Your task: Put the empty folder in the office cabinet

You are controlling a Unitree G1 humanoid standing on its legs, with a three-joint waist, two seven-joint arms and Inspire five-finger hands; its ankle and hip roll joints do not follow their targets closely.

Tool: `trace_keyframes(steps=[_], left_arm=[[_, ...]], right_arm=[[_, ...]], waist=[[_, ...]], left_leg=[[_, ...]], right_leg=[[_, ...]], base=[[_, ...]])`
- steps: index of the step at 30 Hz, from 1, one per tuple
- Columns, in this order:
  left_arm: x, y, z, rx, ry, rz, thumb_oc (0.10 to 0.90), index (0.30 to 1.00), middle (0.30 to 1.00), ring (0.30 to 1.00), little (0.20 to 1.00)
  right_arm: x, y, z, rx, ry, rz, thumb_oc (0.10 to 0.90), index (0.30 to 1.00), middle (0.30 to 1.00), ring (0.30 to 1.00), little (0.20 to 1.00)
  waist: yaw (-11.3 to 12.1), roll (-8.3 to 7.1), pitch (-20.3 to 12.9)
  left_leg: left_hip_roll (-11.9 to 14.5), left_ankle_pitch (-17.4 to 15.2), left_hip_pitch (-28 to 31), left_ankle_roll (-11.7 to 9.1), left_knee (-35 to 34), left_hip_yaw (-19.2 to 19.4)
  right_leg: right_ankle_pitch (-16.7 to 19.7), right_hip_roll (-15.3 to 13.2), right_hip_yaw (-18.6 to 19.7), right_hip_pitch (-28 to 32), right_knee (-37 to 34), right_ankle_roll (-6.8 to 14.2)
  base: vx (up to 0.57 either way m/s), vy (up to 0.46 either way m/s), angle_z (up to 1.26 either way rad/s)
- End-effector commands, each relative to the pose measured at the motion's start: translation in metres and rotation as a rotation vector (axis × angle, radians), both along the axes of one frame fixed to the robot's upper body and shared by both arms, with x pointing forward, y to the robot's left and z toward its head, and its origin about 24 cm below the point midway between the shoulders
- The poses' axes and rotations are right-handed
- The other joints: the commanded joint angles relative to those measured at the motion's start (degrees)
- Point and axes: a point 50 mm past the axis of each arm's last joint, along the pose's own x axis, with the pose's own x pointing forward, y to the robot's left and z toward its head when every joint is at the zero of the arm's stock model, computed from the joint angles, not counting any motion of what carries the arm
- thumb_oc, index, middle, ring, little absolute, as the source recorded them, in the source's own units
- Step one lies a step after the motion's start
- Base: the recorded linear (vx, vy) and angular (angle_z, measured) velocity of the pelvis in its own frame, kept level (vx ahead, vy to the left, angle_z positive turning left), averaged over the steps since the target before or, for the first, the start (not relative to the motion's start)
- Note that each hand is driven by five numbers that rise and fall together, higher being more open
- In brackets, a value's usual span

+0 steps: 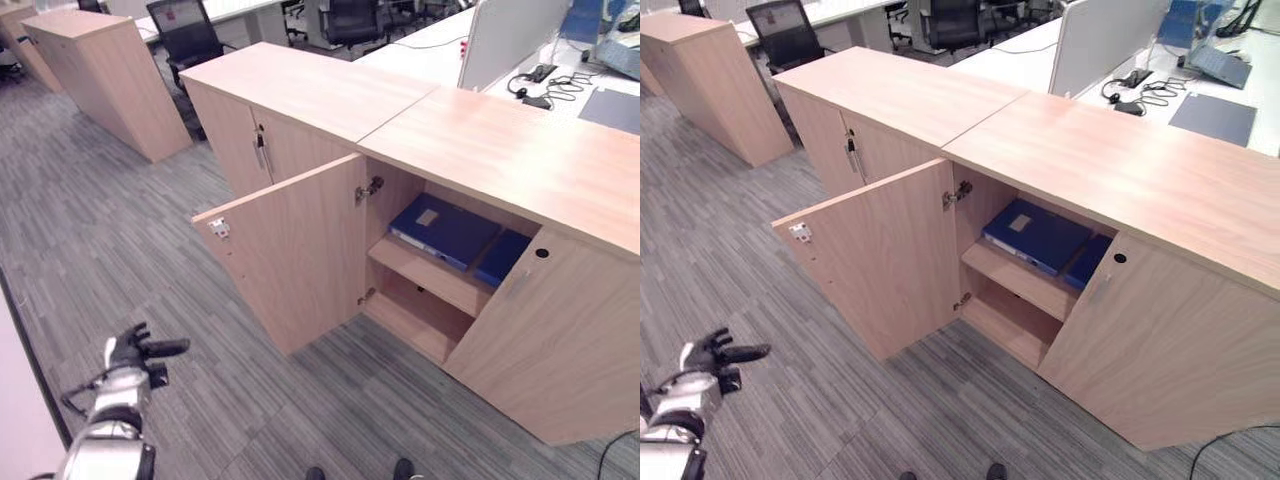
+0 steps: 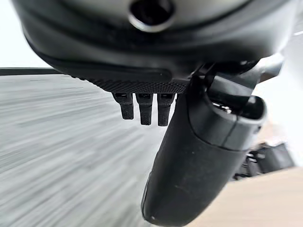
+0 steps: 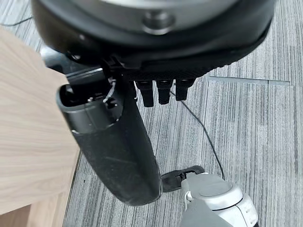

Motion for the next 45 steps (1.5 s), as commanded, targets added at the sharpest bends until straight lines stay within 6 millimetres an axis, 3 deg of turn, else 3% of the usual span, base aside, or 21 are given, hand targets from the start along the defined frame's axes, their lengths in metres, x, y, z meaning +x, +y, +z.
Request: trace_keyframes(steps=[1, 6, 18, 24, 26, 28, 29, 30, 31, 32, 33, 35, 36, 38, 42, 43, 45], left_arm=[[0.049, 0.014, 0.086, 0.129, -0.271, -0.051, 0.800, 0.900, 0.900, 0.900, 0.900], [0.091, -0.015, 0.135, 0.228, -0.348, -0.233, 0.800, 0.900, 0.900, 0.900, 0.900], [0.110, -0.025, 0.161, 0.172, -0.375, -0.256, 0.800, 0.900, 0.900, 0.900, 0.900], [0.126, -0.056, 0.160, 0.116, -0.439, -0.343, 0.800, 0.900, 0.900, 0.900, 0.900], [0.141, -0.112, 0.150, 0.073, -0.498, -0.542, 0.800, 0.900, 0.900, 0.900, 0.900], [0.142, -0.161, 0.140, 0.009, -0.539, -0.721, 0.800, 0.900, 0.900, 0.900, 0.900], [0.142, -0.161, 0.140, 0.009, -0.538, -0.721, 0.800, 0.900, 0.900, 0.900, 0.900], [0.133, -0.213, 0.122, -0.090, -0.558, -0.901, 0.800, 0.900, 0.900, 0.900, 0.900], [0.133, -0.213, 0.122, -0.090, -0.557, -0.901, 0.800, 0.900, 0.900, 0.900, 0.900], [0.115, -0.258, 0.103, -0.240, -0.577, -1.024, 0.800, 0.900, 0.900, 0.900, 0.900], [0.104, -0.278, 0.098, -0.307, -0.589, -1.085, 0.800, 0.900, 0.900, 0.900, 0.900], [0.052, -0.335, 0.088, -0.522, -0.585, -1.365, 0.800, 0.900, 0.900, 0.900, 0.900], [0.052, -0.335, 0.088, -0.522, -0.584, -1.365, 0.800, 0.900, 0.900, 0.900, 0.900], [0.020, -0.365, 0.085, -0.687, -0.527, -1.548, 0.800, 0.900, 0.900, 0.900, 0.900], [-0.010, -0.394, 0.074, -0.970, -0.417, -1.571, 0.800, 0.900, 0.900, 0.900, 0.900], [-0.010, -0.394, 0.074, -0.970, -0.416, -1.571, 0.800, 0.900, 0.900, 0.900, 0.900], [-0.020, -0.412, 0.083, -0.993, -0.378, -1.687, 0.800, 0.900, 0.900, 0.900, 0.900]], right_arm=[[-0.010, -0.005, 0.002, -0.007, 0.035, 0.001, 0.800, 0.900, 0.900, 0.900, 0.900], [-0.005, -0.004, 0.001, 0.006, 0.019, 0.038, 0.800, 0.900, 0.900, 0.900, 0.900], [0.000, -0.010, 0.004, 0.001, 0.008, 0.096, 0.800, 0.900, 0.900, 0.900, 0.900], [-0.007, 0.000, 0.000, 0.027, 0.005, 0.101, 0.800, 0.900, 0.900, 0.900, 0.900], [-0.011, 0.007, -0.002, 0.039, 0.005, 0.083, 0.800, 0.900, 0.900, 0.900, 0.900], [-0.014, 0.012, -0.004, 0.051, 0.008, 0.069, 0.800, 0.900, 0.900, 0.900, 0.900], [-0.014, 0.012, -0.004, 0.051, 0.008, 0.069, 0.800, 0.900, 0.900, 0.900, 0.900], [-0.016, 0.019, -0.006, 0.066, 0.015, 0.058, 0.800, 0.900, 0.900, 0.900, 0.900], [-0.016, 0.019, -0.006, 0.066, 0.015, 0.058, 0.800, 0.900, 0.900, 0.900, 0.900], [-0.014, 0.025, -0.008, 0.075, 0.020, 0.054, 0.800, 0.900, 0.900, 0.900, 0.900], [-0.010, 0.028, -0.009, 0.076, 0.012, 0.052, 0.800, 0.900, 0.900, 0.900, 0.900], [0.016, 0.038, -0.012, 0.083, -0.055, 0.064, 0.800, 0.900, 0.900, 0.900, 0.900], [0.016, 0.038, -0.012, 0.083, -0.055, 0.064, 0.800, 0.900, 0.900, 0.900, 0.900], [0.031, 0.046, -0.012, 0.096, -0.094, 0.109, 0.800, 0.900, 0.900, 0.900, 0.900], [0.054, 0.062, -0.012, 0.122, -0.155, 0.236, 0.800, 0.900, 0.900, 0.900, 0.900], [0.054, 0.063, -0.012, 0.122, -0.155, 0.236, 0.800, 0.900, 0.900, 0.900, 0.900], [0.063, 0.068, -0.012, 0.125, -0.166, 0.313, 0.800, 0.900, 0.900, 0.900, 0.900]], waist=[[-2.42, -0.82, -1.43], [-3.95, -0.77, -1.42], [-7.42, -0.92, -1.35], [-7.84, -2.13, -1.32], [-7.75, -2.80, -0.80], [-7.35, -3.10, -0.61], [-7.31, -3.11, -0.76], [-6.82, -3.41, -0.38], [-6.79, -3.41, -0.53], [-6.36, -3.75, -0.19], [-6.12, -3.89, 0.02], [-4.83, -4.05, 0.75], [-4.84, -4.06, 0.75], [-4.11, -3.98, 1.09], [-3.65, -4.24, 1.47], [-3.65, -4.25, 1.45], [-3.40, -4.18, 1.52]], left_leg=[[-1.41, -4.09, -0.09, -0.96, -0.18, 2.37], [-2.19, -5.14, 0.93, -0.09, -0.18, 4.04], [-2.65, -6.47, 2.54, 0.87, -0.18, 8.28], [-2.67, -6.60, 2.57, 1.06, -0.18, 9.18], [-2.85, -6.75, 2.56, 1.31, -0.18, 8.55], [-3.04, -6.67, 2.32, 1.49, -0.18, 7.94], [-3.04, -6.57, 2.13, 1.48, -0.18, 7.99], [-3.26, -6.57, 2.03, 1.66, -0.18, 7.06], [-3.26, -6.47, 1.84, 1.65, -0.18, 7.10], [-3.48, -6.49, 1.52, 1.78, -0.18, 6.09], [-3.53, -6.54, 1.34, 1.84, -0.18, 5.79], [-3.85, -6.72, 0.78, 2.08, -0.18, 4.27], [-3.85, -6.72, 0.78, 2.08, -0.18, 4.27], [-4.04, -6.91, 0.69, 2.19, -0.18, 3.63], [-4.14, -6.81, 0.55, 2.15, -0.18, 3.15], [-4.14, -6.81, 0.54, 2.15, -0.18, 3.13], [-4.18, -6.72, 0.19, 2.05, -0.18, 2.54]], right_leg=[[-5.64, -1.92, 2.95, 1.45, 2.48, 5.16], [-4.64, -2.74, 4.80, 0.72, 2.72, 6.35], [-2.64, -3.43, 8.41, -1.13, 2.96, 8.03], [-1.97, -3.48, 9.17, -1.67, 2.66, 8.32], [-1.91, -3.75, 8.74, -1.49, 2.58, 8.47], [-1.95, -3.88, 8.16, -1.30, 2.59, 8.45], [-1.85, -3.88, 8.20, -1.49, 2.56, 8.42], [-1.93, -4.16, 7.18, -0.99, 2.59, 8.46], [-1.83, -4.16, 7.22, -1.18, 2.55, 8.43], [-1.98, -4.36, 6.38, -0.94, 2.52, 8.42], [-2.07, -4.44, 6.07, -0.95, 2.53, 8.38], [-2.50, -4.67, 4.97, -0.61, 2.35, 8.30], [-2.50, -4.68, 4.97, -0.60, 2.34, 8.30], [-2.72, -4.72, 4.59, -0.38, 2.32, 8.29], [-2.87, -4.67, 4.16, -0.24, 2.33, 8.03], [-2.87, -4.68, 4.14, -0.24, 2.33, 8.03], [-3.03, -4.63, 3.77, -0.24, 2.33, 7.93]], base=[[0.00, 0.124, -0.26], [-0.01, 0.081, -0.24], [-0.01, 0.060, -0.20], [-0.02, 0.006, -0.14], [-0.03, 0.002, 0.04], [-0.02, 0.006, 0.14], [-0.02, 0.003, 0.24], [-0.02, -0.002, 0.35], [-0.03, -0.006, 0.31], [-0.03, -0.010, 0.49], [-0.02, -0.008, 0.61], [-0.01, 0.000, 0.65], [0.01, -0.002, 0.51], [0.01, -0.007, 0.58], [0.00, -0.014, 0.02], [-0.01, -0.022, -0.38], [-0.01, -0.025, -0.42]])
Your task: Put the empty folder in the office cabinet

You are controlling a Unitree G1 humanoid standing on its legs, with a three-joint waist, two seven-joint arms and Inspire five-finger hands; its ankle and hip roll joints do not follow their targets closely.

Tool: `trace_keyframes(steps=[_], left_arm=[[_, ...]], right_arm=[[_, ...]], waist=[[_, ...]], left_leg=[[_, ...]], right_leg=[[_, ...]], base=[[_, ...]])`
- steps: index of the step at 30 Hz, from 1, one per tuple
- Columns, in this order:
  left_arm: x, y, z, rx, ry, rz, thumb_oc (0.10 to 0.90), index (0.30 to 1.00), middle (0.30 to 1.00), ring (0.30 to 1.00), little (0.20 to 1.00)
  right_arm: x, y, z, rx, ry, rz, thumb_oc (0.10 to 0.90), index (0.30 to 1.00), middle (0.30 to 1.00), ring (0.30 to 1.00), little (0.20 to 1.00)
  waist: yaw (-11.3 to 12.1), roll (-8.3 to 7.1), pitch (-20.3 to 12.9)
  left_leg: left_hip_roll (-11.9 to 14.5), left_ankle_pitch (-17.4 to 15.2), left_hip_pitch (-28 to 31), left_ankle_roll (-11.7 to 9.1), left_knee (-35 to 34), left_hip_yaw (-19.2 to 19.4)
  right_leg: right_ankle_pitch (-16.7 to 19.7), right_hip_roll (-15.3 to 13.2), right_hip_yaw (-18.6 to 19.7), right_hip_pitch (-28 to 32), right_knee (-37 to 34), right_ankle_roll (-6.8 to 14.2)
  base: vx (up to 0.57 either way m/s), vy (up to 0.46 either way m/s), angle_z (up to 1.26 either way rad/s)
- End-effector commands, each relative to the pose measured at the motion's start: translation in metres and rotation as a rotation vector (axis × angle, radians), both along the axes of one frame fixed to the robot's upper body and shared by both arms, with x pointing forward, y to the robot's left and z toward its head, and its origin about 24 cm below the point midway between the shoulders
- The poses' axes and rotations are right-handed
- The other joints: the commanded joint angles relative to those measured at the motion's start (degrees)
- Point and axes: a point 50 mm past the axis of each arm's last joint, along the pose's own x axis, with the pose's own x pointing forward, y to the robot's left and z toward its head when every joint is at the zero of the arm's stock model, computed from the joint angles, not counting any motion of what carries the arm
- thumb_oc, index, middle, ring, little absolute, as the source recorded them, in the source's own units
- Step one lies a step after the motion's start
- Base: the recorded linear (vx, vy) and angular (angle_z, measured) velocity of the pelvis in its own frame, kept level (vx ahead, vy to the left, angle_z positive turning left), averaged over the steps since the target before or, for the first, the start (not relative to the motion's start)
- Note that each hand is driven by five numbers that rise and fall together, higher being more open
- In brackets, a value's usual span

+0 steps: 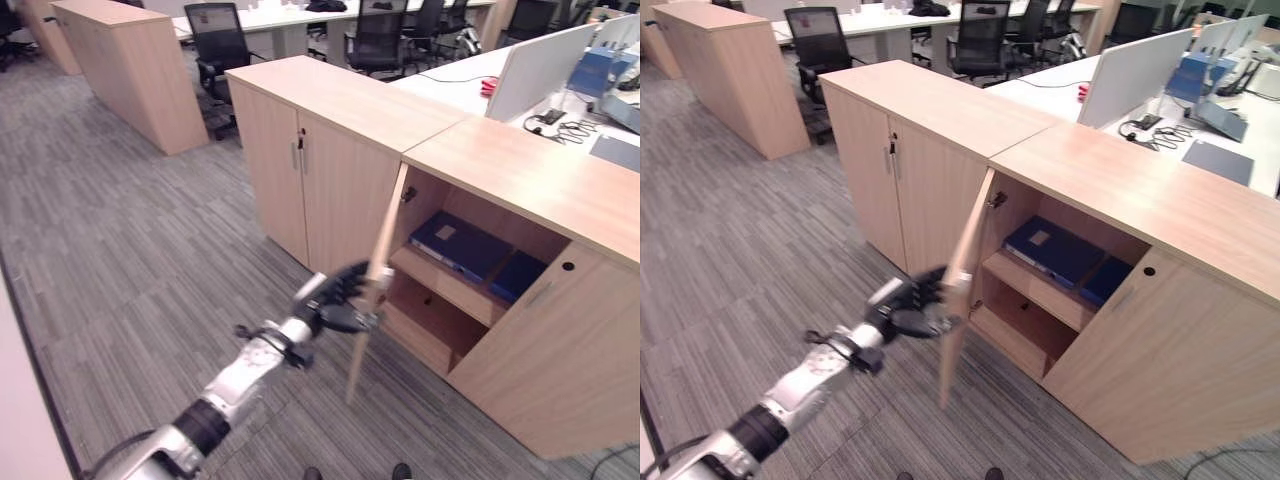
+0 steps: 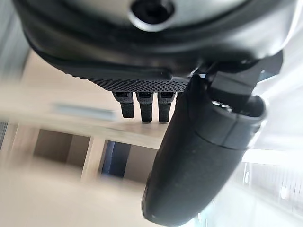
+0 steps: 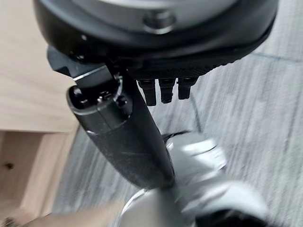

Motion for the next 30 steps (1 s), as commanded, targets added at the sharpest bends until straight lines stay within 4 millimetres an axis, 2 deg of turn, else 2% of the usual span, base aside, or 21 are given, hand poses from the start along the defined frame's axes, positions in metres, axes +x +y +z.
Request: trace_keyframes(steps=[1, 3, 6, 10, 14, 15, 16, 18, 20, 24, 27, 29, 30], left_arm=[[-0.006, -0.080, 0.077, -0.271, -0.192, -0.353, 0.800, 0.900, 0.900, 0.900, 0.900], [-0.005, -0.086, 0.094, -0.299, -0.251, -0.386, 0.800, 0.900, 0.900, 0.900, 0.900], [-0.006, -0.090, 0.103, -0.352, -0.246, -0.383, 0.800, 0.900, 0.900, 0.900, 0.900], [-0.007, -0.091, 0.100, -0.354, -0.229, -0.388, 0.800, 0.900, 0.900, 0.900, 0.900], [-0.005, -0.086, 0.087, -0.326, -0.199, -0.360, 0.800, 0.900, 0.900, 0.900, 0.900], [0.001, -0.074, 0.075, -0.289, -0.193, -0.300, 0.800, 0.900, 0.900, 0.900, 0.900], [0.000, -0.074, 0.074, -0.289, -0.193, -0.300, 0.800, 0.900, 0.900, 0.900, 0.900], [0.009, -0.058, 0.059, -0.226, -0.200, -0.217, 0.800, 0.900, 0.900, 0.900, 0.900], [0.020, -0.038, 0.051, -0.168, -0.240, -0.128, 0.800, 0.900, 0.900, 0.900, 0.900], [0.031, 0.013, 0.011, -0.076, -0.137, 0.129, 0.800, 0.900, 0.900, 0.900, 0.900], [0.031, 0.061, -0.007, 0.056, -0.154, 0.317, 0.800, 0.900, 0.900, 0.900, 0.900], [0.026, 0.085, -0.021, 0.120, -0.118, 0.410, 0.800, 0.900, 0.900, 0.900, 0.900], [0.026, 0.086, -0.021, 0.120, -0.118, 0.411, 0.800, 0.900, 0.900, 0.900, 0.900]], right_arm=[[0.024, 0.005, 0.002, 0.002, -0.062, 0.094, 0.800, 0.900, 0.900, 0.900, 0.900], [0.030, 0.013, 0.003, 0.013, -0.077, 0.161, 0.800, 0.900, 0.900, 0.900, 0.900], [0.043, 0.020, 0.006, 0.025, -0.129, 0.237, 0.800, 0.900, 0.900, 0.900, 0.900], [0.048, 0.023, 0.009, 0.035, -0.166, 0.281, 0.800, 0.900, 0.900, 0.900, 0.900], [0.046, 0.019, 0.012, 0.038, -0.203, 0.288, 0.800, 0.900, 0.900, 0.900, 0.900], [0.042, 0.015, 0.014, 0.036, -0.219, 0.272, 0.800, 0.900, 0.900, 0.900, 0.900], [0.042, 0.015, 0.014, 0.036, -0.219, 0.273, 0.800, 0.900, 0.900, 0.900, 0.900], [0.034, 0.010, 0.013, 0.031, -0.210, 0.234, 0.800, 0.900, 0.900, 0.900, 0.900], [0.015, -0.004, 0.011, 0.008, -0.149, 0.204, 0.800, 0.900, 0.900, 0.900, 0.900], [0.001, -0.013, 0.004, -0.009, -0.038, 0.100, 0.800, 0.900, 0.900, 0.900, 0.900], [0.002, -0.015, 0.003, -0.007, -0.027, 0.025, 0.800, 0.900, 0.900, 0.900, 0.900], [0.004, -0.022, 0.005, -0.026, -0.026, 0.003, 0.800, 0.900, 0.900, 0.900, 0.900], [0.004, -0.022, 0.005, -0.026, -0.026, 0.003, 0.800, 0.900, 0.900, 0.900, 0.900]], waist=[[-3.34, 3.27, 2.85], [-3.33, 3.35, 2.83], [-3.22, 3.38, 3.03], [-3.40, 3.32, 3.34], [-3.99, 3.07, 4.00], [-4.28, 2.94, 4.28], [-4.28, 2.95, 4.25], [-4.53, 2.63, 4.45], [-5.20, 2.33, 4.73], [-4.98, 1.74, 4.55], [-3.68, 0.28, 5.36], [-2.61, -0.12, 5.93], [-2.67, -0.16, 5.79]], left_leg=[[2.89, -6.48, 2.40, -2.87, -0.09, -5.89], [2.99, -6.34, 2.36, -3.18, -0.09, -6.26], [3.43, -5.94, 2.20, -3.67, -0.09, -6.24], [4.15, -5.56, 2.06, -4.26, -0.09, -5.98], [5.38, -5.04, 1.93, -5.16, -0.09, -5.63], [6.20, -4.70, 1.81, -5.73, -0.09, -5.38], [6.21, -4.70, 1.81, -5.75, -0.09, -5.37], [7.23, -4.32, 1.78, -6.25, -0.09, -5.15], [8.52, -3.85, 2.04, -6.98, -0.09, -4.48], [10.59, -3.10, 3.64, -7.52, -0.09, -3.47], [11.28, -5.64, 1.97, -7.00, 7.86, -4.49], [10.54, -5.91, 0.76, -6.37, 11.02, -7.67], [10.49, -5.78, 0.57, -6.36, 10.97, -7.71]], right_leg=[[-3.74, 3.90, -2.59, 5.15, -2.03, 1.33], [-3.83, 4.02, -3.11, 5.42, -2.23, 1.19], [-3.93, 4.46, -3.11, 5.40, -2.55, 0.81], [-4.15, 4.99, -3.10, 5.35, -2.84, 0.35], [-4.44, 5.92, -2.65, 5.33, -3.48, -0.22], [-4.69, 6.60, -2.34, 5.27, -3.95, -0.58], [-4.68, 6.62, -2.33, 5.28, -3.97, -0.59], [-5.07, 7.44, -1.92, 5.12, -4.18, -1.11], [-5.47, 8.56, -1.10, 4.93, -4.14, -1.73], [-6.46, 10.86, 0.94, 5.04, -3.72, -3.35], [-6.97, 11.95, 3.03, 5.54, -2.82, -4.61], [-7.29, 12.59, 4.30, 5.38, -2.09, -5.17], [-7.25, 12.54, 4.27, 5.19, -2.09, -5.17]], base=[[0.00, -0.029, -0.21], [0.01, -0.051, -0.26], [0.00, -0.074, -0.12], [0.00, -0.104, 0.00], [0.00, -0.130, -0.02], [-0.01, -0.145, -0.07], [-0.01, -0.159, -0.08], [0.00, -0.158, -0.06], [0.01, -0.185, -0.08], [0.04, -0.175, -0.28], [0.02, -0.168, -0.32], [-0.01, -0.066, -0.43], [-0.03, -0.032, -0.72]])
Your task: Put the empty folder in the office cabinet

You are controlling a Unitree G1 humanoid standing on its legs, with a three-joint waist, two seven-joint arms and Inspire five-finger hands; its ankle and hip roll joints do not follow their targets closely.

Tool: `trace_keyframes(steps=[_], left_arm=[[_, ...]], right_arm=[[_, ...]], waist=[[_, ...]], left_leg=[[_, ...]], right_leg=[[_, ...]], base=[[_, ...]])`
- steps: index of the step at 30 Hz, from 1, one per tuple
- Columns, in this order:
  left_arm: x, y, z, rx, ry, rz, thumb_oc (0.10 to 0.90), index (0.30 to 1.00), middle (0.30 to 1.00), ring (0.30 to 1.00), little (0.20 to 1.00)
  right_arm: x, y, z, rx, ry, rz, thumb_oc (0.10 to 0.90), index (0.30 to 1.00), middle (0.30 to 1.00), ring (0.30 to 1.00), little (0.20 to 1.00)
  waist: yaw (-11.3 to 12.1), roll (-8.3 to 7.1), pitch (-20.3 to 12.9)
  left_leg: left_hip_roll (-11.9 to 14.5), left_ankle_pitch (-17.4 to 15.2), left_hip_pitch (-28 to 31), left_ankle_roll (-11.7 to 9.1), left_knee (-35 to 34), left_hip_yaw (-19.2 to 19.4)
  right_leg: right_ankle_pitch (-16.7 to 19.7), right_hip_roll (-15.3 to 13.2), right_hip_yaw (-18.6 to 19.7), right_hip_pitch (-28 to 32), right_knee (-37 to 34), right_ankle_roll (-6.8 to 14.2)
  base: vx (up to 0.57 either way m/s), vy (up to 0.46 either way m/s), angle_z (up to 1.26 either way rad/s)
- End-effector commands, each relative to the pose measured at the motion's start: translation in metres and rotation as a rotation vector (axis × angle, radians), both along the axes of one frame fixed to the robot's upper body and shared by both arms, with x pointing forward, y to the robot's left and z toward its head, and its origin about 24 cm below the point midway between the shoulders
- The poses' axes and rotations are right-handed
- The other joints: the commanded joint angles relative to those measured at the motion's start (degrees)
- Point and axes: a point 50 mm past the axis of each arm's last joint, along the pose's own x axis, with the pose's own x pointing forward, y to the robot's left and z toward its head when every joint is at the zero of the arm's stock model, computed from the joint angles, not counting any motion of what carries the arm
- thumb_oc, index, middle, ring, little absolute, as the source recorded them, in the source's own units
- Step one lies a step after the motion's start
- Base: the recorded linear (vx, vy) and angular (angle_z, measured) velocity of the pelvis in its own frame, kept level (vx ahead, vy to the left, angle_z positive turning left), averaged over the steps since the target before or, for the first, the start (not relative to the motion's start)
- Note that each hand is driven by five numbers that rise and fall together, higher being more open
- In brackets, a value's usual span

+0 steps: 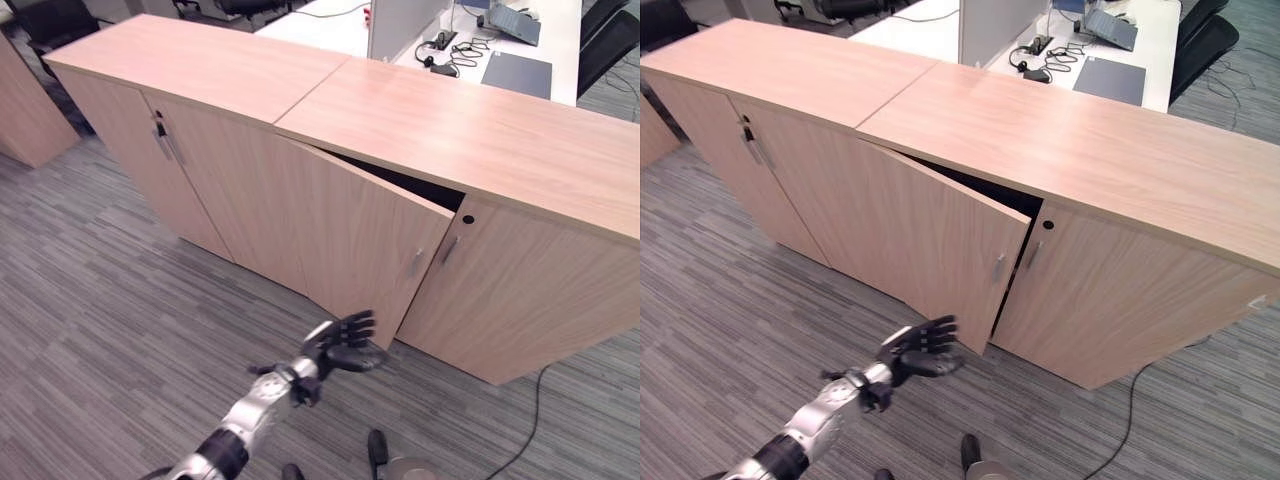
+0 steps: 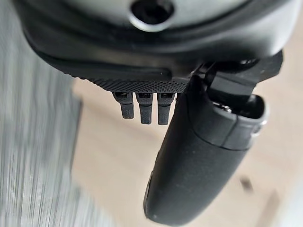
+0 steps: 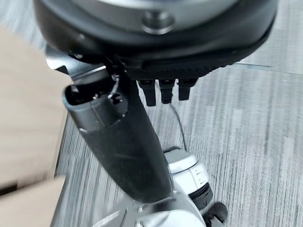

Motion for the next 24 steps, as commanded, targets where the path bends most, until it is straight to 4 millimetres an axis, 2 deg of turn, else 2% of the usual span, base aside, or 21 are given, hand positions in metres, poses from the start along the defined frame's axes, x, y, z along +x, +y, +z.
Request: trace_keyframes(steps=[1, 2, 5, 7, 8, 9, 10, 14, 15, 16, 17, 18, 19, 20, 24], left_arm=[[0.024, -0.003, 0.031, 0.000, -0.214, 0.015, 0.800, 0.900, 0.900, 0.900, 0.900], [0.015, 0.023, 0.013, 0.083, -0.153, 0.115, 0.800, 0.900, 0.900, 0.900, 0.900], [0.002, 0.058, -0.006, 0.150, -0.064, 0.255, 0.800, 0.900, 0.900, 0.900, 0.900], [-0.012, 0.078, -0.018, 0.198, -0.015, 0.347, 0.800, 0.900, 0.900, 0.900, 0.900], [-0.012, 0.078, -0.018, 0.198, -0.015, 0.348, 0.800, 0.900, 0.900, 0.900, 0.900], [-0.030, 0.092, -0.036, 0.239, 0.090, 0.411, 0.800, 0.900, 0.900, 0.900, 0.900], [-0.030, 0.092, -0.036, 0.239, 0.090, 0.411, 0.800, 0.900, 0.900, 0.900, 0.900], [-0.071, 0.102, -0.071, 0.386, 0.310, 0.420, 0.800, 0.900, 0.900, 0.900, 0.900], [-0.085, 0.104, -0.080, 0.416, 0.390, 0.423, 0.720, 0.780, 0.780, 0.780, 0.780], [-0.096, 0.104, -0.087, 0.451, 0.452, 0.404, 0.718, 0.778, 0.778, 0.778, 0.778], [-0.108, 0.104, -0.093, 0.462, 0.509, 0.384, 0.718, 0.778, 0.778, 0.778, 0.778], [-0.108, 0.104, -0.093, 0.462, 0.509, 0.384, 0.800, 0.900, 0.900, 0.900, 0.900], [-0.140, 0.108, -0.102, 0.407, 0.653, 0.429, 0.800, 0.900, 0.900, 0.900, 0.900], [-0.149, 0.111, -0.103, 0.408, 0.685, 0.448, 0.800, 0.900, 0.900, 0.900, 0.900], [-0.162, 0.115, -0.105, 0.368, 0.719, 0.537, 0.800, 0.900, 0.900, 0.900, 0.900]], right_arm=[[0.012, -0.023, 0.007, -0.058, -0.047, -0.040, 0.800, 0.900, 0.900, 0.900, 0.900], [0.012, -0.031, 0.009, -0.074, -0.050, -0.044, 0.800, 0.900, 0.900, 0.900, 0.900], [0.022, -0.037, 0.012, -0.079, -0.073, -0.020, 0.800, 0.900, 0.900, 0.900, 0.900], [0.022, -0.034, 0.011, -0.074, -0.078, -0.009, 0.800, 0.900, 0.900, 0.900, 0.900], [0.022, -0.034, 0.011, -0.075, -0.078, -0.008, 0.800, 0.900, 0.900, 0.900, 0.900], [0.021, -0.035, 0.011, -0.071, -0.072, -0.019, 0.800, 0.900, 0.900, 0.900, 0.900], [0.021, -0.035, 0.011, -0.071, -0.073, -0.019, 0.800, 0.900, 0.900, 0.900, 0.900], [0.024, -0.033, 0.011, -0.069, -0.070, 0.001, 0.800, 0.900, 0.900, 0.900, 0.900], [0.021, -0.033, 0.010, -0.069, -0.057, -0.002, 0.800, 0.900, 0.900, 0.900, 0.900], [0.019, -0.032, 0.010, -0.066, -0.046, -0.007, 0.800, 0.900, 0.900, 0.900, 0.900], [0.018, -0.031, 0.009, -0.063, -0.040, -0.006, 0.800, 0.900, 0.900, 0.900, 0.900], [0.018, -0.031, 0.009, -0.063, -0.040, -0.006, 0.800, 0.900, 0.900, 0.900, 0.900], [0.012, -0.034, 0.009, -0.062, -0.016, -0.017, 0.800, 0.900, 0.900, 0.900, 0.900], [0.009, -0.036, 0.009, -0.061, -0.005, -0.025, 0.800, 0.900, 0.900, 0.900, 0.900], [0.001, -0.035, 0.008, -0.056, 0.017, -0.059, 0.800, 0.900, 0.900, 0.900, 0.900]], waist=[[0.46, -1.20, -1.04], [1.65, -1.31, -1.10], [2.80, -1.36, -1.24], [3.03, -0.78, -2.09], [3.12, -0.78, -2.01], [3.05, -0.30, -3.33], [3.11, -0.29, -3.26], [2.48, 0.92, -5.30], [2.24, 1.09, -5.48], [1.99, 1.15, -5.72], [1.68, 1.19, -6.08], [1.68, 1.19, -6.08], [1.28, 1.36, -7.29], [1.29, 1.37, -7.71], [1.71, 1.32, -8.14]], left_leg=[[-1.40, -5.41, -4.16, 0.35, 6.52, -10.29], [-4.89, -6.83, -5.88, 1.18, 6.22, -16.20], [-9.63, -7.03, -8.78, 1.63, 7.73, -22.42], [-9.45, -6.93, -6.43, 2.18, 4.44, -22.07], [-9.41, -6.88, -6.22, 2.18, 4.26, -21.98], [-8.90, -6.21, -4.09, 2.53, 1.18, -20.41], [-8.88, -6.15, -3.92, 2.53, 1.00, -20.35], [-8.55, -4.96, -0.26, 3.15, -4.87, -17.88], [-8.60, -4.95, 0.07, 3.14, -5.13, -17.66], [-8.71, -5.05, 0.23, 3.21, -5.13, -17.67], [-8.78, -5.32, 0.50, 3.28, -5.13, -17.63], [-8.78, -5.32, 0.50, 3.28, -5.13, -17.63], [-8.94, -5.91, 1.11, 3.41, -5.13, -17.34], [-9.01, -6.12, 1.33, 3.44, -5.13, -17.23], [-9.26, -6.44, 1.64, 3.74, -5.13, -17.19]], right_leg=[[-7.18, 0.91, -1.41, 2.76, 2.90, 3.03], [-7.20, 1.29, 0.33, 2.61, 3.59, 2.88], [-6.33, 2.11, 3.55, 1.89, 4.10, 2.85], [-6.13, 2.96, 4.99, 2.47, 3.57, 2.82], [-6.12, 2.97, 5.08, 2.58, 3.55, 2.81], [-6.06, 3.01, 5.45, 2.94, 3.05, 2.98], [-6.06, 3.02, 5.51, 3.02, 3.04, 2.97], [-6.17, 2.62, 5.34, 3.62, 2.39, 3.49], [-6.23, 2.46, 5.12, 3.80, 2.46, 3.60], [-6.21, 2.37, 5.11, 3.93, 2.55, 3.66], [-6.25, 2.34, 5.18, 4.16, 2.50, 3.69], [-6.25, 2.34, 5.17, 4.16, 2.50, 3.69], [-6.32, 2.15, 5.29, 4.84, 1.89, 3.82], [-6.24, 2.07, 5.32, 5.13, 1.58, 3.84], [-5.79, 1.82, 5.40, 5.59, 0.87, 3.96]], base=[[-0.01, -0.018, -0.80], [0.00, -0.007, -0.61], [0.02, 0.044, -0.71], [0.06, 0.063, -0.76], [0.09, 0.119, -0.95], [0.06, 0.082, -0.68], [0.09, 0.142, -0.57], [0.05, 0.110, -0.39], [0.02, 0.113, -0.05], [0.02, 0.099, -0.06], [0.01, 0.059, -0.07], [0.06, 0.081, -0.04], [0.06, 0.079, 0.01], [0.08, 0.095, 0.03], [0.01, 0.033, -0.01]])
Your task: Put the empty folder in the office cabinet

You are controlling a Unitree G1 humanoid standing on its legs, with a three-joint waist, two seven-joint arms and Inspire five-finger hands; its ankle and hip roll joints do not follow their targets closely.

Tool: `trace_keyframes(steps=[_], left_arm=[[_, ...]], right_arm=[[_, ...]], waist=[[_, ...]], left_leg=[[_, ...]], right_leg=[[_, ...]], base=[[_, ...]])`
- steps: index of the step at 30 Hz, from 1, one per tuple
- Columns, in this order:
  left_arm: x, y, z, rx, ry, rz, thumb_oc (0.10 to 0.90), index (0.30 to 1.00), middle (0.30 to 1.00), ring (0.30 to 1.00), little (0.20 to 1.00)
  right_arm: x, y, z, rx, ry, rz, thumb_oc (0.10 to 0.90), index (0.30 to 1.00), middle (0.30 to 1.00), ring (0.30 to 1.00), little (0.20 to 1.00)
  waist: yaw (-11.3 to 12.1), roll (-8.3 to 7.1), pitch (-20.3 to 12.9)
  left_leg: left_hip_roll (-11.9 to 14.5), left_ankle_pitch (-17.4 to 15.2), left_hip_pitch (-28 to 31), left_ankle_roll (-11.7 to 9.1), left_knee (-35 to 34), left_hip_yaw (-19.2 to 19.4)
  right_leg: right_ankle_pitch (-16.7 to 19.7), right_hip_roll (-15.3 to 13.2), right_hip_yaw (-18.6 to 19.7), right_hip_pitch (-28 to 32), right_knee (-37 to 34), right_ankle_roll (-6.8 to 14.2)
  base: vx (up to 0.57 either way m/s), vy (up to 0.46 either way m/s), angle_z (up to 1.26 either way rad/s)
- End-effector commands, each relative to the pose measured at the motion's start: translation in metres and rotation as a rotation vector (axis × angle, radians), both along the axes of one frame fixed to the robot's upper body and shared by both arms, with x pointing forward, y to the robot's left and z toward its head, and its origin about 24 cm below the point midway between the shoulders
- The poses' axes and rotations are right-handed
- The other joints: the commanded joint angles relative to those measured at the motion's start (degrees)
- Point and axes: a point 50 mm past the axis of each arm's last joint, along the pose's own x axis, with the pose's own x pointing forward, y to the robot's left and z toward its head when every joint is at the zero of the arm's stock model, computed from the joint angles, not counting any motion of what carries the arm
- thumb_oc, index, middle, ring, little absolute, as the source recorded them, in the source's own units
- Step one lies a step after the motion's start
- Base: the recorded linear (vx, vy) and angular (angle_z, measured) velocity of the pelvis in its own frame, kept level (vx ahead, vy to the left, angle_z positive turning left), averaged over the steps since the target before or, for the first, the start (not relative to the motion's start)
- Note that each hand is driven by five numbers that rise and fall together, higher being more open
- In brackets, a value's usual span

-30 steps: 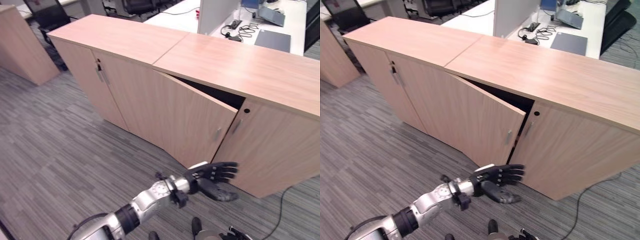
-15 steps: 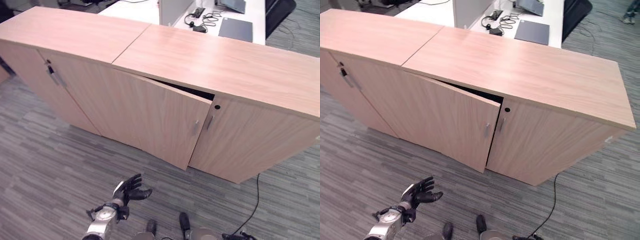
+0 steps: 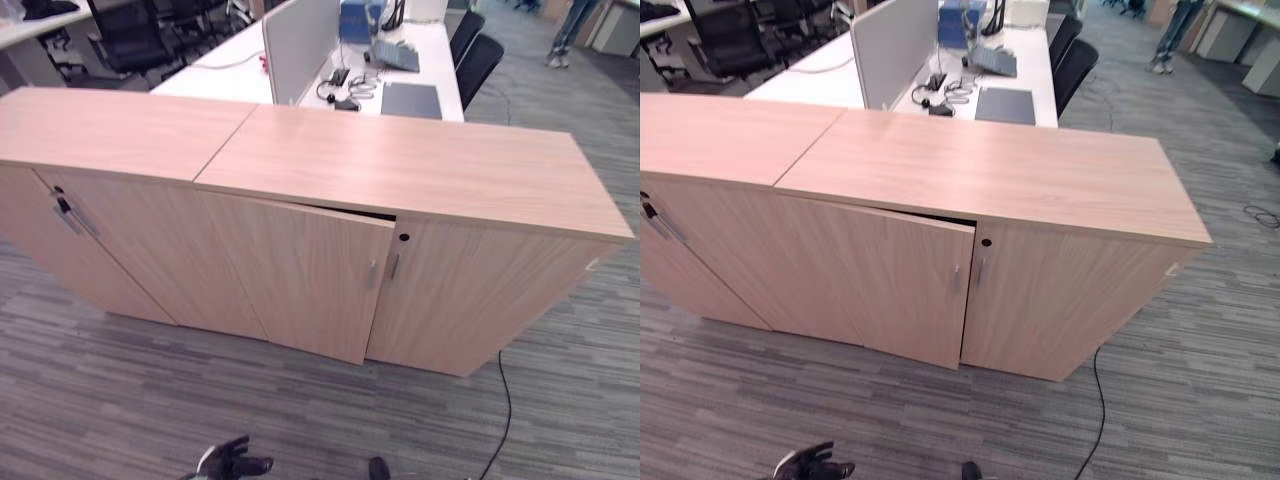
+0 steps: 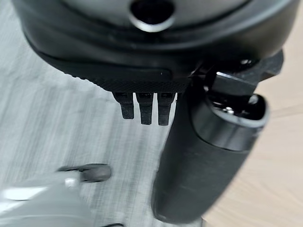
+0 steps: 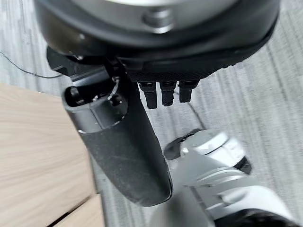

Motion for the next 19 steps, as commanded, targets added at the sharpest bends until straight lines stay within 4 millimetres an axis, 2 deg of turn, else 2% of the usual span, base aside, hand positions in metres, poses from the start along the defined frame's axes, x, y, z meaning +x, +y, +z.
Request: trace_keyframes(steps=[1, 3, 7, 15, 19], left_arm=[[0.008, 0.006, 0.003, -0.009, -0.055, 0.114, 0.800, 0.900, 0.900, 0.900, 0.900], [-0.005, 0.006, 0.001, -0.007, -0.008, 0.118, 0.800, 0.900, 0.900, 0.900, 0.900], [-0.003, 0.000, -0.001, -0.016, -0.004, 0.078, 0.800, 0.900, 0.900, 0.900, 0.900], [0.038, -0.013, 0.004, -0.008, -0.112, -0.029, 0.800, 0.900, 0.900, 0.900, 0.900], [0.045, -0.018, 0.004, -0.003, -0.119, -0.084, 0.800, 0.900, 0.900, 0.900, 0.900]], right_arm=[[-0.013, -0.021, 0.004, -0.058, 0.052, -0.023, 0.800, 0.900, 0.900, 0.900, 0.900], [-0.016, -0.021, 0.004, -0.059, 0.064, -0.034, 0.800, 0.900, 0.900, 0.900, 0.900], [-0.012, -0.021, 0.004, -0.062, 0.054, -0.033, 0.800, 0.900, 0.900, 0.900, 0.900], [-0.010, -0.013, 0.002, -0.059, 0.071, 0.000, 0.800, 0.900, 0.900, 0.900, 0.900], [-0.009, -0.010, 0.001, -0.060, 0.073, 0.009, 0.800, 0.900, 0.900, 0.900, 0.900]], waist=[[1.12, -0.25, -1.57], [1.23, -0.26, -1.54], [1.26, -0.14, -1.65], [0.09, -0.01, -2.33], [-0.22, 0.15, -2.71]], left_leg=[[-0.91, -4.49, -1.35, -0.62, -0.05, 1.40], [-1.06, -4.58, -1.38, -0.38, -0.05, 2.26], [-1.06, -4.66, -1.31, -0.09, -0.05, 3.53], [-1.29, -4.73, -1.38, 0.12, -0.05, 4.09], [-1.34, -4.86, -1.37, 0.15, -0.05, 4.07]], right_leg=[[-5.27, 1.97, -1.99, 1.12, 1.12, 2.67], [-4.87, 1.83, -1.60, 0.81, 1.13, 2.90], [-4.48, 1.68, -1.09, 0.17, 1.32, 3.16], [-4.49, 1.52, -1.08, -0.03, 1.72, 3.33], [-4.52, 1.45, -1.16, 0.01, 1.74, 3.34]], base=[[-0.03, 0.034, -0.05], [-0.04, 0.050, -0.09], [-0.04, 0.042, -0.20], [-0.01, 0.018, -0.18], [0.00, 0.000, 0.00]])
